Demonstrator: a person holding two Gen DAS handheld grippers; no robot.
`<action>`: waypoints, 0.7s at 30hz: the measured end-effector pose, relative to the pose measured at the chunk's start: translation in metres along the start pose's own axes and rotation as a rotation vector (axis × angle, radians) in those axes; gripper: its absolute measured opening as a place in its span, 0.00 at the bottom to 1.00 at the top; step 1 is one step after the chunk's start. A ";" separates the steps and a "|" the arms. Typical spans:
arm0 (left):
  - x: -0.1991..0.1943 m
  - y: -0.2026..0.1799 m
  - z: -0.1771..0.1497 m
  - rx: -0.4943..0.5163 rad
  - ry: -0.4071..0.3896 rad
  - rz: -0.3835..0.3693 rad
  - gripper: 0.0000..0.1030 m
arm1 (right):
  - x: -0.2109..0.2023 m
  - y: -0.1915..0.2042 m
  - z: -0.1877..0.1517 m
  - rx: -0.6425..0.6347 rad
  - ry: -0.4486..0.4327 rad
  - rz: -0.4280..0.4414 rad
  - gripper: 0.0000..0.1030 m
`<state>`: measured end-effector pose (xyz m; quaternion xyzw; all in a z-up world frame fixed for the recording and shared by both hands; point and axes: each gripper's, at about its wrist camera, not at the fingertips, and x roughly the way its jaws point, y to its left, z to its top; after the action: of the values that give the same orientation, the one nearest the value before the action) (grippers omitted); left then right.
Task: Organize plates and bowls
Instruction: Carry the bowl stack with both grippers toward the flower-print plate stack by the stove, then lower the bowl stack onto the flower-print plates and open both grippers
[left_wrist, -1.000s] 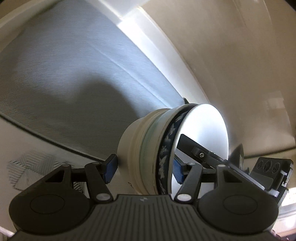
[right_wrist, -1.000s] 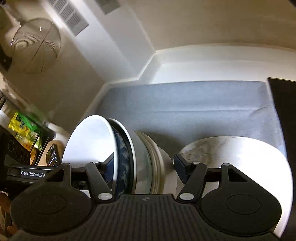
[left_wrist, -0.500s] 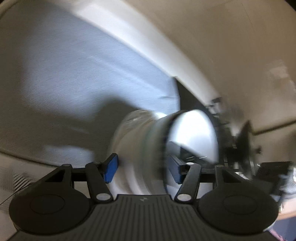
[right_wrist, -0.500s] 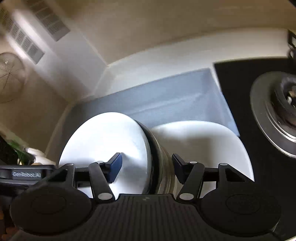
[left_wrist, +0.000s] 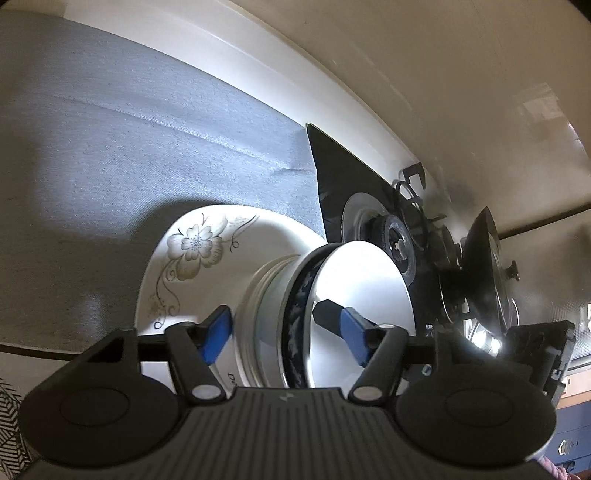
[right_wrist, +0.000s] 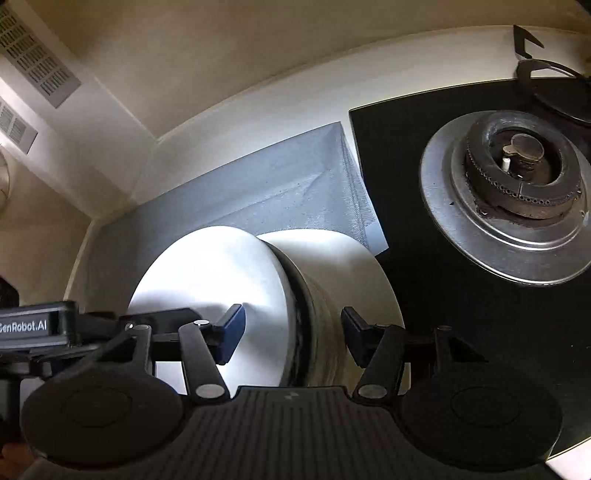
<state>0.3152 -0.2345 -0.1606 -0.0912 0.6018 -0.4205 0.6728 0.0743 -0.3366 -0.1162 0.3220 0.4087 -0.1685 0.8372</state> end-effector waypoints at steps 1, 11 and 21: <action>-0.002 0.000 -0.001 -0.004 0.004 0.012 0.77 | -0.003 0.001 -0.001 -0.013 -0.002 0.004 0.60; -0.016 -0.005 -0.017 0.032 -0.052 0.079 1.00 | -0.019 -0.001 -0.004 -0.080 -0.071 -0.070 0.80; -0.054 -0.037 -0.050 0.337 -0.142 0.363 1.00 | -0.066 0.014 -0.045 -0.061 -0.231 -0.116 0.84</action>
<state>0.2580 -0.2021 -0.1110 0.1026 0.4809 -0.3798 0.7836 0.0154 -0.2944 -0.0788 0.2506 0.3326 -0.2403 0.8769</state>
